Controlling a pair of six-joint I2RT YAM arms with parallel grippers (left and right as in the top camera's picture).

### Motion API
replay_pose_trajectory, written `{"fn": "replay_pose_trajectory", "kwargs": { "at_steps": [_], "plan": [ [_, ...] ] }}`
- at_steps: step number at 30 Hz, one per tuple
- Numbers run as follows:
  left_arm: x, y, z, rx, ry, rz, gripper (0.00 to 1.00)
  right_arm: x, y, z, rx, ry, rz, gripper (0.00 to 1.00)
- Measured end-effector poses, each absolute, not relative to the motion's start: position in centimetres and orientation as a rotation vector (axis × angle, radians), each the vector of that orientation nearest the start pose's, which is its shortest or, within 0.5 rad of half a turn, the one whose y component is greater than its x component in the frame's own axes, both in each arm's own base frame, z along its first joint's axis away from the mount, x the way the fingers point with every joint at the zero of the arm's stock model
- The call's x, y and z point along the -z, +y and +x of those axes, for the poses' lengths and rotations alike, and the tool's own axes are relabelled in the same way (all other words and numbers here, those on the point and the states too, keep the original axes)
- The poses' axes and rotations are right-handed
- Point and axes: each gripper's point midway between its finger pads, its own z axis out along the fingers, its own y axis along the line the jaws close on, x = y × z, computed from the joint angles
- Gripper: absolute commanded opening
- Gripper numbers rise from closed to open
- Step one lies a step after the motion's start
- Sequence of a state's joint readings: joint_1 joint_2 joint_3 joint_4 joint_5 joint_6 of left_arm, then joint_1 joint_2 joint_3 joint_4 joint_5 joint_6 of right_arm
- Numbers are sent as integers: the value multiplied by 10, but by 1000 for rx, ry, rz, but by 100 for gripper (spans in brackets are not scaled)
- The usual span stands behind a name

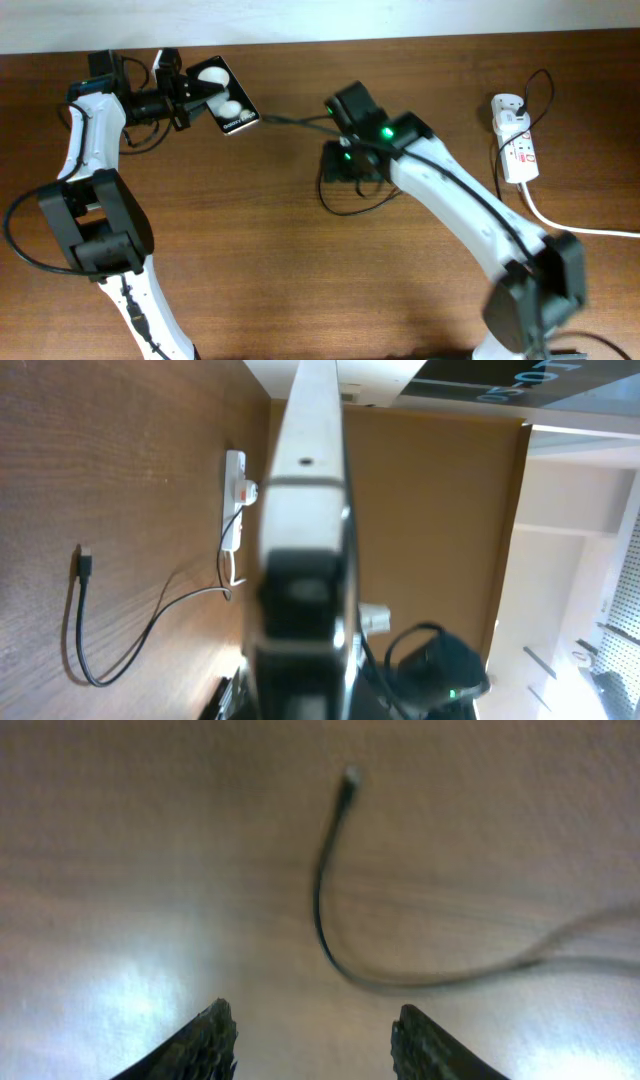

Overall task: Plug charger to phone and switch on socket
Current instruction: 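Lower the right gripper onto the cable's connector end and grasp it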

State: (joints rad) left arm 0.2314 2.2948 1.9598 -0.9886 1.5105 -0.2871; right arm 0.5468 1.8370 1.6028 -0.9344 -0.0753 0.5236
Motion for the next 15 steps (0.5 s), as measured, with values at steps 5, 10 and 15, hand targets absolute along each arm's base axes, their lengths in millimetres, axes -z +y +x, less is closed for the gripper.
{"fn": "replay_pose_trajectory", "kwargs": {
  "at_steps": [5, 10, 15],
  "plan": [
    [-206, -60, 493, 2060, 2169, -324, 0, -97, 262, 401, -348, 2895, -36, 48],
    [-205, -59, 492, 2062, 2170, -333, 0, -61, 267, 406, -341, 2940, 21, 42],
    [-205, -44, 494, 2045, 2150, -364, 0, -49, 273, 411, -373, 2944, 26, 37]
  ]
}}
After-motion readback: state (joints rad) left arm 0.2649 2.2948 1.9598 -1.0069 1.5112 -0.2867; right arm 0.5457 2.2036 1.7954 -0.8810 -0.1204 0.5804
